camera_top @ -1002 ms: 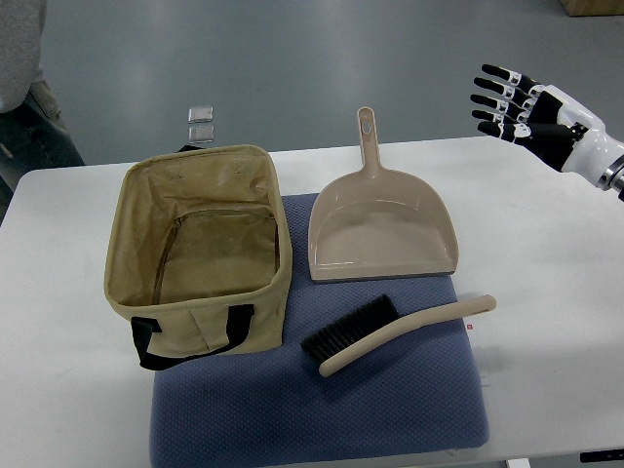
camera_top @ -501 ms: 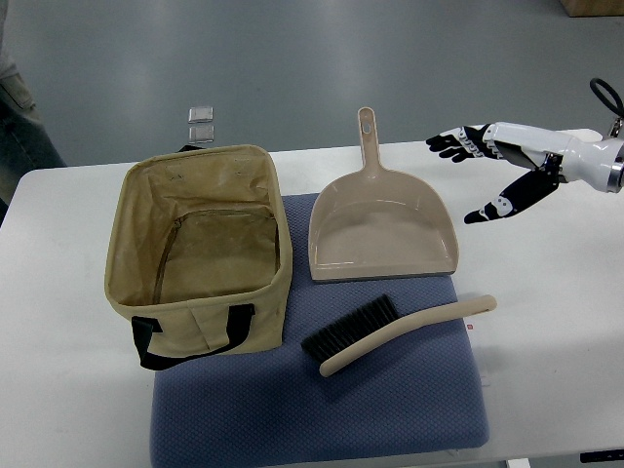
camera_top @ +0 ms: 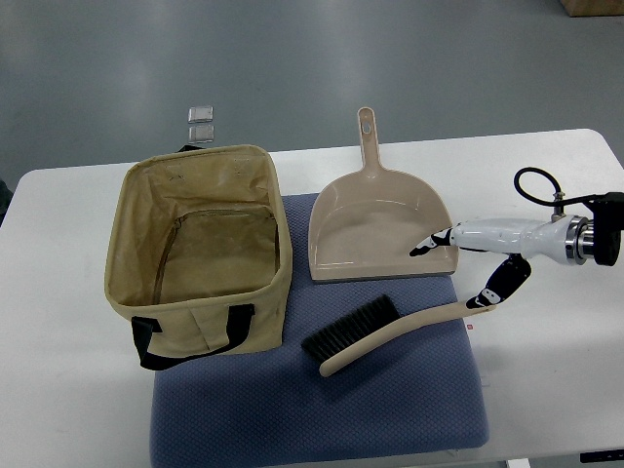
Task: Put pink broom in yellow bag with right hand
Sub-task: 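Move the right hand down toward the beige brush handle, then close the right hand around the brush handle end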
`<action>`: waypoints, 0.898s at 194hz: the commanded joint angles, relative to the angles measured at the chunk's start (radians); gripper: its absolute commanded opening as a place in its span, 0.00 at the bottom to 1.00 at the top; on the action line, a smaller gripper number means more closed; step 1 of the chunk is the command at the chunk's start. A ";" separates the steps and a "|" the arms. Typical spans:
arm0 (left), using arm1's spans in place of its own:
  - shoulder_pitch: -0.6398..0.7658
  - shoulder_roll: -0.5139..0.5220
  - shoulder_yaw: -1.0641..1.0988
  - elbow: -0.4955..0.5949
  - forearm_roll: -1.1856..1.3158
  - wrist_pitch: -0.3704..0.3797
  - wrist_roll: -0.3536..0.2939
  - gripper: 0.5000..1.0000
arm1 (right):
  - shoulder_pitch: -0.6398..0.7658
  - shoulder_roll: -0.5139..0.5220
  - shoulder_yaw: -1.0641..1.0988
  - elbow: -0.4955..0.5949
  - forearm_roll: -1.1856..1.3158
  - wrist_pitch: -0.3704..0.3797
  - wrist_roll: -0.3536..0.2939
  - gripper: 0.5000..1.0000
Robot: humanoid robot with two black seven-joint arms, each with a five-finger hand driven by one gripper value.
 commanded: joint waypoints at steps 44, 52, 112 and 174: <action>0.000 0.000 0.000 0.001 0.000 0.000 0.000 1.00 | -0.004 -0.031 -0.176 0.009 -0.036 -0.253 -0.041 0.67; 0.000 0.000 0.000 0.001 0.000 0.000 -0.001 1.00 | -0.012 -0.031 -0.181 0.009 -0.038 -0.256 -0.044 0.67; 0.000 0.000 0.000 0.001 0.000 0.000 0.000 1.00 | -0.032 -0.012 -0.182 0.053 -0.036 -0.271 -0.093 0.65; 0.000 0.000 0.000 0.001 0.000 0.000 0.000 1.00 | -0.070 0.038 -0.184 0.053 -0.055 -0.280 -0.167 0.52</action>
